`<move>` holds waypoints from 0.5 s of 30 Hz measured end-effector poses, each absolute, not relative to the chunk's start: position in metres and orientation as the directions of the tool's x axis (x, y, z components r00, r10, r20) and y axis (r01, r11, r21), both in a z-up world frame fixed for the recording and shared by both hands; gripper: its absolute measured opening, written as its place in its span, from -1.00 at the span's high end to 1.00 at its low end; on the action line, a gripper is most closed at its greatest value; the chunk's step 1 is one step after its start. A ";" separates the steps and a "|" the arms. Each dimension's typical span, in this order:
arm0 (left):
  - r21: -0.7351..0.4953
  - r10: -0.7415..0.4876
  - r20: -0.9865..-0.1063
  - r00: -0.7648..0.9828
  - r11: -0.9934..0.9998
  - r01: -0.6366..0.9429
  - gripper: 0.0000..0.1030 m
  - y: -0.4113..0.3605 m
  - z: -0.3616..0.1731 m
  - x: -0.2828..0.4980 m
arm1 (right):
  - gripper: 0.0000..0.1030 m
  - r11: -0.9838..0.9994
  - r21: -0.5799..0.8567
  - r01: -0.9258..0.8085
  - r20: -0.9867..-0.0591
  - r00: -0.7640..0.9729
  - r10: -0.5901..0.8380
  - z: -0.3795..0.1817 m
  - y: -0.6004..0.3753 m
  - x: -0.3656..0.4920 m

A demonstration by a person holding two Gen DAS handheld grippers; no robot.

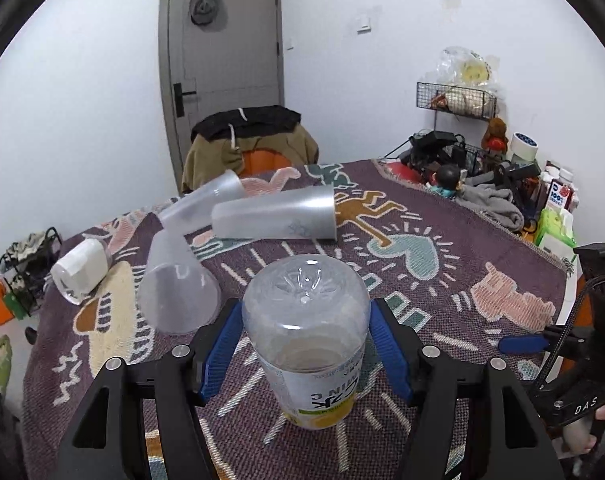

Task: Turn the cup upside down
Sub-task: 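Carry the upright bottle with the left gripper and lower it onto the blanket, then open the left gripper and withdraw from the standing bottle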

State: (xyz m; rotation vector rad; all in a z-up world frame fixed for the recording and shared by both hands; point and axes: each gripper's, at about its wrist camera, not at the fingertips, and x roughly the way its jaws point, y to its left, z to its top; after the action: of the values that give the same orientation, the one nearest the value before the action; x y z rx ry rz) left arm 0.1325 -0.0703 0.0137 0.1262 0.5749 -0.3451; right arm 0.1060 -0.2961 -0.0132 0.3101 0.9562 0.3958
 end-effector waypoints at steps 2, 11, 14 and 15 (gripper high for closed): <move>-0.001 -0.300 -0.548 0.781 0.934 0.358 -0.57 -0.067 0.016 0.132 | -0.82 0.887 0.420 -0.190 -0.726 0.516 0.454 -0.013 -0.295 0.105; -0.025 -0.309 -0.510 0.803 0.938 0.345 -0.90 -0.055 0.034 0.123 | -0.82 0.890 0.412 -0.192 -0.725 0.522 0.449 -0.011 -0.295 0.105; -0.022 -0.303 -0.487 0.819 0.942 0.335 -0.99 -0.050 0.042 0.115 | -0.82 0.891 0.412 -0.192 -0.724 0.525 0.448 -0.009 -0.295 0.105; -0.021 -0.302 -0.479 0.824 0.943 0.333 -0.99 -0.047 0.044 0.111 | -0.82 0.891 0.410 -0.193 -0.721 0.530 0.446 -0.007 -0.296 0.105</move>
State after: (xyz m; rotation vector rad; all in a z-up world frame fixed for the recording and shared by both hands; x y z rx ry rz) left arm 0.1114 -0.0475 0.0445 0.0641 0.4983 -0.3378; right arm 0.1053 -0.2956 -0.0074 0.2963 0.9397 0.3883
